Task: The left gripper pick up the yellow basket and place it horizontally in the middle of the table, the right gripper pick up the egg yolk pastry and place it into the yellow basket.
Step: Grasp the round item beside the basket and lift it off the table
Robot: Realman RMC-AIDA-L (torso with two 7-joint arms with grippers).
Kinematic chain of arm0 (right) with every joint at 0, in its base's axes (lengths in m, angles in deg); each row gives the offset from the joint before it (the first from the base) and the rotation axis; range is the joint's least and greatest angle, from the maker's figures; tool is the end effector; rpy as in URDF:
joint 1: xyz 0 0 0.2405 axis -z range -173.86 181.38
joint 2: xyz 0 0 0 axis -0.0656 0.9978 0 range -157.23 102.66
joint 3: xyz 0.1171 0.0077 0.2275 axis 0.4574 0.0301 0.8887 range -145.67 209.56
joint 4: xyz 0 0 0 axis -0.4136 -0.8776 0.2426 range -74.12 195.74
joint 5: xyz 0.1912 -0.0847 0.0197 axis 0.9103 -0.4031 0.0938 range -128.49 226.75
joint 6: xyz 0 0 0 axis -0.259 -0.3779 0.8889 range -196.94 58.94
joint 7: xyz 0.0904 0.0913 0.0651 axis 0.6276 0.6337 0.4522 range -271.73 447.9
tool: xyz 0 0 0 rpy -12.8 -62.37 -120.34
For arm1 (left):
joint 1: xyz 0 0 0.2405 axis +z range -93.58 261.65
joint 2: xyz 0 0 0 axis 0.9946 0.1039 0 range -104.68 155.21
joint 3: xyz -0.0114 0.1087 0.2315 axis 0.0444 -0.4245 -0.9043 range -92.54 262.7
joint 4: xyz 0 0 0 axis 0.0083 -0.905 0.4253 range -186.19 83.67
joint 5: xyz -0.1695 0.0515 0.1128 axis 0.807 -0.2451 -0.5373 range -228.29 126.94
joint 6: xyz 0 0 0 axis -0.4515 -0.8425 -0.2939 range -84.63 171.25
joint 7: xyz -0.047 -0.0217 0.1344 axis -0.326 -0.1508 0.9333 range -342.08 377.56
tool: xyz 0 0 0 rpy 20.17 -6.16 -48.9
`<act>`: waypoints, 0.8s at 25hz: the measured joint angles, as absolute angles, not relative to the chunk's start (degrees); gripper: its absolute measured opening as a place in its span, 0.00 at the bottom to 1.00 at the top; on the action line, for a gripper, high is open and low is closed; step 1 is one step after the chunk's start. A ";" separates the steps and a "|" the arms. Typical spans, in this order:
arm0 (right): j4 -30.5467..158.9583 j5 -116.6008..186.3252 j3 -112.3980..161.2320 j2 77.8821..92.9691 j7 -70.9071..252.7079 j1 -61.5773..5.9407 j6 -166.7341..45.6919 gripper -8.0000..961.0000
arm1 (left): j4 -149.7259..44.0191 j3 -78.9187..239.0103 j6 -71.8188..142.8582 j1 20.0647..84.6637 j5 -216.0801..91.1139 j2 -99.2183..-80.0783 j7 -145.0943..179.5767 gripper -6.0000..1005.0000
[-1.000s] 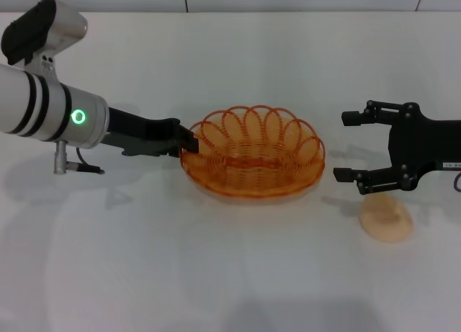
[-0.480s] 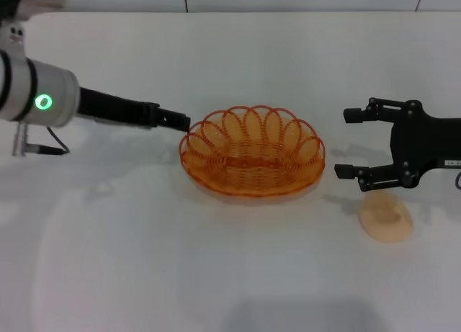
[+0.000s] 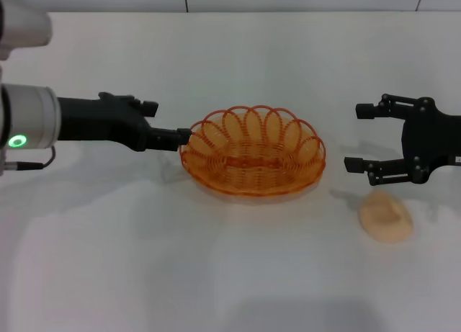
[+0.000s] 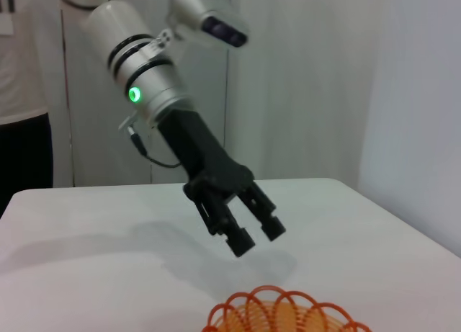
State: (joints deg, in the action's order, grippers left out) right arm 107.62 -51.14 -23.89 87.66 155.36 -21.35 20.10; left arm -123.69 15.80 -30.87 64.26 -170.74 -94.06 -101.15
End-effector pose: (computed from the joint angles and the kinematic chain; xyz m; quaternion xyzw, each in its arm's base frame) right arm 0.2476 0.3292 0.0269 -0.9622 0.0323 0.2207 0.1561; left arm -0.2268 0.3420 0.0148 -0.9317 -0.2943 -0.0794 0.1977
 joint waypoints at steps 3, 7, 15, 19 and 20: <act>107.64 -51.14 -23.70 87.60 155.70 -21.02 19.88 0.90 | -123.61 17.84 -30.77 66.53 -165.77 -93.98 -92.51 0.85; 107.66 -51.14 -23.62 87.59 156.04 -20.78 19.78 0.90 | -120.65 21.92 -30.94 69.69 -155.92 -93.99 -78.31 0.85; 107.66 -51.15 -23.50 87.50 156.45 -20.16 19.95 0.90 | -104.42 36.75 -46.22 68.43 -146.04 -92.43 -53.29 0.85; 107.64 -51.21 -23.03 87.49 156.52 -20.10 20.07 0.90 | -100.68 38.10 -50.73 66.69 -148.85 -89.54 -52.57 0.85; 107.62 -51.26 -23.00 87.50 156.55 -20.10 20.09 0.90 | -99.94 38.11 -52.01 66.21 -149.50 -88.77 -52.75 0.85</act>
State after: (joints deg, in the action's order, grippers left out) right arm 107.62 -51.26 -23.00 87.50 156.55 -20.10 20.09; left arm -99.94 38.11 -52.01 66.21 -149.50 -88.77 -52.75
